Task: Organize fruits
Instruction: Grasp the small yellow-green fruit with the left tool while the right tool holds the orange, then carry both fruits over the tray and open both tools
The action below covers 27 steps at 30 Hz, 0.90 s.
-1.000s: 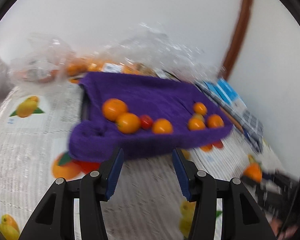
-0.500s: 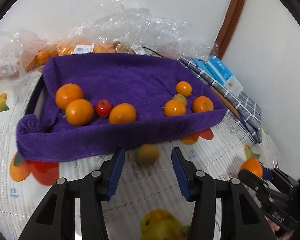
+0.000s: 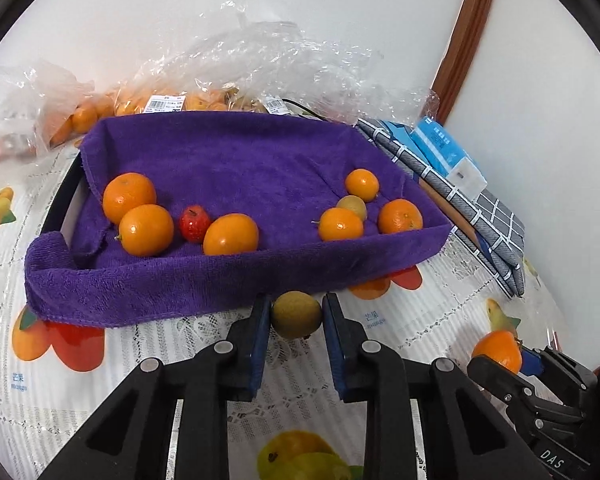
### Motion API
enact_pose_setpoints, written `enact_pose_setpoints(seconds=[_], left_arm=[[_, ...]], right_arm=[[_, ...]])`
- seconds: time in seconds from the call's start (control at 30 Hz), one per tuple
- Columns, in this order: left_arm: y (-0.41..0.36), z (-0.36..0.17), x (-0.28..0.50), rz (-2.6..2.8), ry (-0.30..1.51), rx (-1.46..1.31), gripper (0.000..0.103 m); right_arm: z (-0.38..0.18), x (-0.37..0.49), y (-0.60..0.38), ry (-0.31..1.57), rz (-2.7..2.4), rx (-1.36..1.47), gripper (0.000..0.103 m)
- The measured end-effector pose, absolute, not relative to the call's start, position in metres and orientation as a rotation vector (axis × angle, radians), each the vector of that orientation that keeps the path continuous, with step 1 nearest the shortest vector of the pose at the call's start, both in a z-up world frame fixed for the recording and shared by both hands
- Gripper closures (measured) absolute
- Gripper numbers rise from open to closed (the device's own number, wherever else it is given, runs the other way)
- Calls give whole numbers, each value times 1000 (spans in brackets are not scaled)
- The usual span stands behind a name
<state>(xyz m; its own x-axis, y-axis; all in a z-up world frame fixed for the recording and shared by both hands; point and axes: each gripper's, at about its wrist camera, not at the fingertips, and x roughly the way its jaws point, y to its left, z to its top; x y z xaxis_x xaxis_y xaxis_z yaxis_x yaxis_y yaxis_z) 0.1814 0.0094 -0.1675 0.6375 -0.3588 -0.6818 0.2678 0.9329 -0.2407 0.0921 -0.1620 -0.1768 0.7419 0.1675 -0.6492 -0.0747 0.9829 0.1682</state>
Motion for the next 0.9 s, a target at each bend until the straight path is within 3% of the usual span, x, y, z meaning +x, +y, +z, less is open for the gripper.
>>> enact_pose_setpoints(seconds=[0.53, 0.73, 0.9], left_arm=[[39, -134, 175, -329, 674, -206, 78], [48, -113, 213, -265, 653, -177, 78], [51, -128, 249, -191, 673, -191, 78]], right_arm=[[-130, 127, -162, 647, 128, 116, 61], [-116, 171, -152, 630, 146, 94, 61], [-123, 222, -138, 653, 183, 140, 61]])
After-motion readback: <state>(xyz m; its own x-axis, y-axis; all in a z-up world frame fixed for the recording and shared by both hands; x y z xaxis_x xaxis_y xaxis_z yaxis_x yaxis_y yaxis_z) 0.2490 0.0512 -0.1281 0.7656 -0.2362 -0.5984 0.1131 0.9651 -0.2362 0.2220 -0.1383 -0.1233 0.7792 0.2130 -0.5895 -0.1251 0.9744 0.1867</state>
